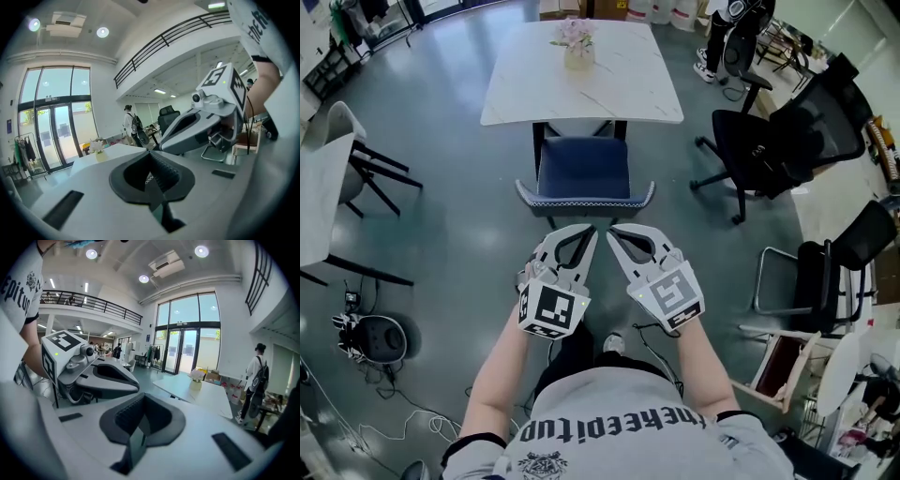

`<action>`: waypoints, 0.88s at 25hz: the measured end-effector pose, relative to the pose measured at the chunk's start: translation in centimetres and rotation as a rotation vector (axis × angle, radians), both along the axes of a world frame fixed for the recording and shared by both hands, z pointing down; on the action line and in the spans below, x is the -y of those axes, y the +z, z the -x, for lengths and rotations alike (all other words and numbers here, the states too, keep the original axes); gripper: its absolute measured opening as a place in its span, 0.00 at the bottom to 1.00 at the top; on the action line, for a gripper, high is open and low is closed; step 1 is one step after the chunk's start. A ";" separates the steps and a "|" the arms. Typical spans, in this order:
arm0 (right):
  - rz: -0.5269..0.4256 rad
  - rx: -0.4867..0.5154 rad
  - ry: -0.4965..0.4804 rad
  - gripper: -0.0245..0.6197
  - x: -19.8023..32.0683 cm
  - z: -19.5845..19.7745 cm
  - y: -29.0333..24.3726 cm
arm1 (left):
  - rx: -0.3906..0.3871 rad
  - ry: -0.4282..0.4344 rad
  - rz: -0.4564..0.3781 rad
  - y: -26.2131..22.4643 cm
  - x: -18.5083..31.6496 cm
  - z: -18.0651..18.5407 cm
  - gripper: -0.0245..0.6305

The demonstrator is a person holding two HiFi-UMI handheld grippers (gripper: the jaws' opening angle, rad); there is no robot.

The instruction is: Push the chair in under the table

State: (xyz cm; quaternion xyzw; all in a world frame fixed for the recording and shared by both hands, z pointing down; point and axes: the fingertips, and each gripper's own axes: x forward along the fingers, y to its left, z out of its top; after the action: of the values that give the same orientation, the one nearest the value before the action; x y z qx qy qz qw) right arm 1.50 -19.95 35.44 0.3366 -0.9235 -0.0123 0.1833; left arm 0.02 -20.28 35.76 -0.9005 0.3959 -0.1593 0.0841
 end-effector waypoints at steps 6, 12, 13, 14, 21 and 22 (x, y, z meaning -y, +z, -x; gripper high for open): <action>-0.030 0.081 -0.008 0.05 -2.1 -0.4 -2.9 | -0.115 0.014 -0.025 -3.9 -2.0 -0.9 0.06; -0.047 0.172 -0.017 0.05 -3.6 -0.8 -5.4 | -0.208 0.023 -0.038 -6.8 -3.5 -1.0 0.06; -0.047 0.191 -0.017 0.05 -3.8 -0.9 -5.8 | -0.219 0.022 -0.040 -7.2 -3.6 -1.0 0.06; -0.048 0.207 -0.018 0.05 -3.9 -0.9 -6.2 | -0.227 0.021 -0.040 -7.4 -3.8 -1.0 0.06; -0.068 0.238 -0.017 0.05 -4.7 -1.4 -7.2 | -0.236 0.035 -0.058 -8.3 -5.0 -1.7 0.06; -0.070 0.239 -0.015 0.05 -4.8 -1.5 -7.4 | -0.230 0.036 -0.064 -8.5 -5.1 -1.8 0.06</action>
State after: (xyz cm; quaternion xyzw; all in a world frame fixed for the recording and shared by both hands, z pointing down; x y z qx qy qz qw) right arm 2.95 -15.15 28.08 0.3348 -0.9404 -0.0058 0.0598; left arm 1.80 -15.14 27.29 -0.9166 0.3915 -0.0404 0.0697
